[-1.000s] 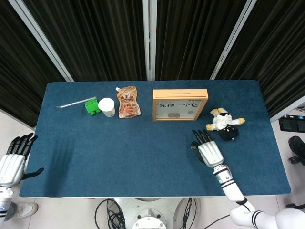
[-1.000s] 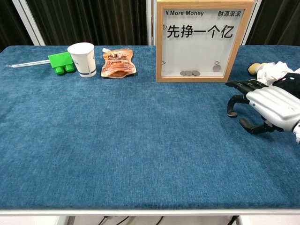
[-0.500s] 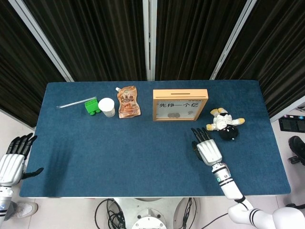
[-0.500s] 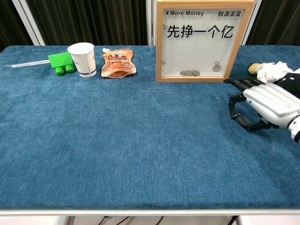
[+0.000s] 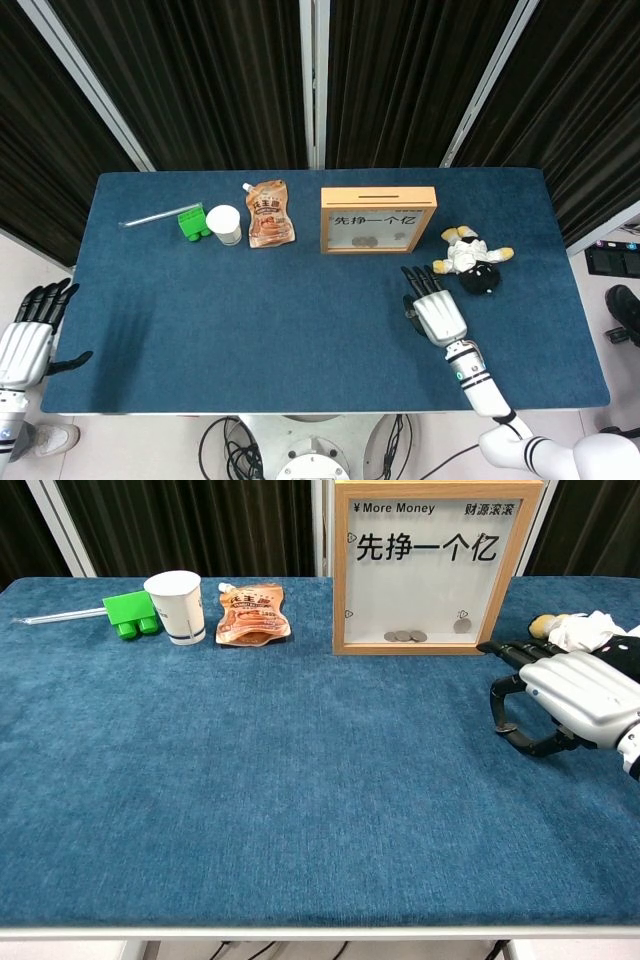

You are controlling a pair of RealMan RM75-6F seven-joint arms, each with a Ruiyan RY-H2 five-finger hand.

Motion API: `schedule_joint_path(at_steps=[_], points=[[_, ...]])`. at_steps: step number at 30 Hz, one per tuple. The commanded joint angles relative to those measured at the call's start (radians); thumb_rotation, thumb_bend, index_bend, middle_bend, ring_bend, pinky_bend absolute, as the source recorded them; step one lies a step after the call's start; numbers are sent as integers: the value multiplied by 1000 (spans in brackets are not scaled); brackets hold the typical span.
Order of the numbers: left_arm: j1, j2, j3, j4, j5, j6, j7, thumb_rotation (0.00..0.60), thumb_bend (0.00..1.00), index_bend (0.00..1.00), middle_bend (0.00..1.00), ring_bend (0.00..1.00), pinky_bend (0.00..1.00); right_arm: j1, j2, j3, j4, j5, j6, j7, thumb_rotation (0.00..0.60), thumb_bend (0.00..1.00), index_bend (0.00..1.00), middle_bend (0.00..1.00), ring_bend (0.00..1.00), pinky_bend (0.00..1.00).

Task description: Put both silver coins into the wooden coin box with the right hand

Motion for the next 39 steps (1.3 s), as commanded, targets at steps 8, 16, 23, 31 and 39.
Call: schedule_joint_path(at_steps=[8,16,23,31,39], points=[[-1,3,1,-11,4,4,10,600,28,49,8,0,0,-1,9,-3,-9,-4,5,7,600,313,499,29,0,0],[-3,6,1,-16,4,0,11,600,28,49,8,0,0,-3,10,-4,-6,-6,12,16,600,319,506,35,0,0],[0,5,3,-16,1,-1,14,600,28,49,8,0,0,2,4,-2,5,-6,8,23,600,327,583,49,0,0],[3,6,3,-18,1,4,15,600,28,49,8,0,0,10,0,1,15,-14,16,41,600,366,638,65,0,0],[3,4,4,-18,4,5,14,600,28,49,8,0,0,4,53,20,-71,-42,108,60,600,393,678,69,0,0]])
